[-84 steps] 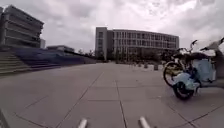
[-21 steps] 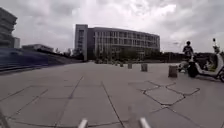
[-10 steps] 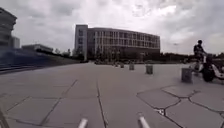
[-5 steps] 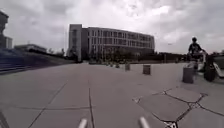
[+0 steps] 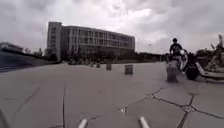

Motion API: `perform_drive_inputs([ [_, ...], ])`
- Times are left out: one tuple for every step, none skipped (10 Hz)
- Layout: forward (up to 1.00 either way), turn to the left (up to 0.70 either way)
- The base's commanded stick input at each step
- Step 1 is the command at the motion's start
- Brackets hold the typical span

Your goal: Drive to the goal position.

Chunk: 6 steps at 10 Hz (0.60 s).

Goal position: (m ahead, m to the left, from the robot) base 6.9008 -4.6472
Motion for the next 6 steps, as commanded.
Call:
perform_drive_inputs([
  [0.7,0.0],
  [0.7,0.0],
  [0.7,0.0],
  [0.7,0.0],
  [0.7,0.0],
  [0.7,0.0],
])
